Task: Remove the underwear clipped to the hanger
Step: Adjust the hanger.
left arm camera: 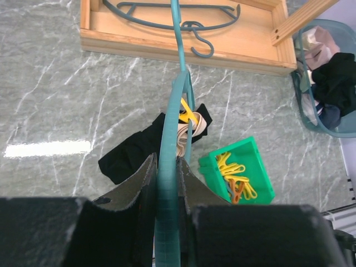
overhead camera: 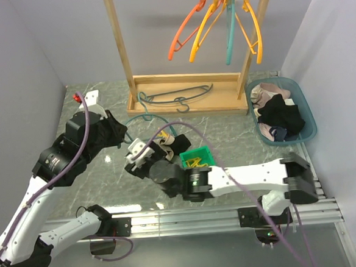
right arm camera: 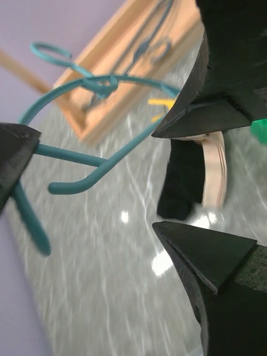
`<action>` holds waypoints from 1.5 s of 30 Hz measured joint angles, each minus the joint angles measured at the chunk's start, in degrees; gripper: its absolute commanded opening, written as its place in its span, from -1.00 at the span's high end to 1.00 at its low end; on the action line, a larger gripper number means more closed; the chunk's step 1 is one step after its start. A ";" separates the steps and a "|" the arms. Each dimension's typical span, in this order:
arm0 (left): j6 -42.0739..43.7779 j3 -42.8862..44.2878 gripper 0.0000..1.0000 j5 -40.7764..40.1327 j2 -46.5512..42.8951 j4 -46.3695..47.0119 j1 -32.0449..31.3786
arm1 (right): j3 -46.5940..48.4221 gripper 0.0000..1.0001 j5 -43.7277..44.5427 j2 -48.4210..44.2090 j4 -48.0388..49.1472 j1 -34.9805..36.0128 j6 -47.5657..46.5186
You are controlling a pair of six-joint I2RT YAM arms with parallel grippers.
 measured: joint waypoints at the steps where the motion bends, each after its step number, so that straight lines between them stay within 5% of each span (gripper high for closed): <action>1: -0.17 0.00 0.99 0.15 0.00 0.15 0.00 | 0.26 -0.39 2.89 2.14 1.77 0.37 -1.88; 9: -1.44 -1.09 0.99 2.10 -0.07 0.90 0.02 | 1.03 -0.26 16.92 10.14 20.37 1.22 -16.48; 12: -1.77 -1.68 0.99 2.97 0.00 1.29 0.00 | 2.27 0.23 19.69 12.98 30.25 1.22 -23.39; 15: -2.27 -1.75 0.99 3.21 0.00 3.06 0.02 | 3.37 1.00 20.39 15.78 36.02 1.42 -28.28; 19: -3.15 -1.75 0.82 2.64 0.00 3.54 0.07 | 2.91 1.00 20.09 16.39 39.12 1.53 -30.69; 23: -3.23 -1.51 0.19 2.51 -0.24 3.61 0.00 | 0.42 1.00 18.12 14.95 41.66 1.33 -30.32; 24: -3.19 -1.40 -0.88 2.51 -0.35 3.56 -0.11 | -0.94 1.00 17.07 13.90 42.16 1.29 -29.83; 25: -2.75 -1.16 -0.99 2.43 -0.48 3.58 -0.15 | -2.08 1.00 16.52 12.94 42.56 1.22 -29.14; 37: 0.24 2.32 -0.99 -5.51 -15.15 9.40 -0.15 | -13.66 1.00 5.84 -5.53 38.64 -5.31 -10.88; 45: 10.12 -2.10 -0.99 12.76 -19.69 12.57 -0.11 | -17.35 1.00 -19.15 -25.64 20.63 -19.56 4.72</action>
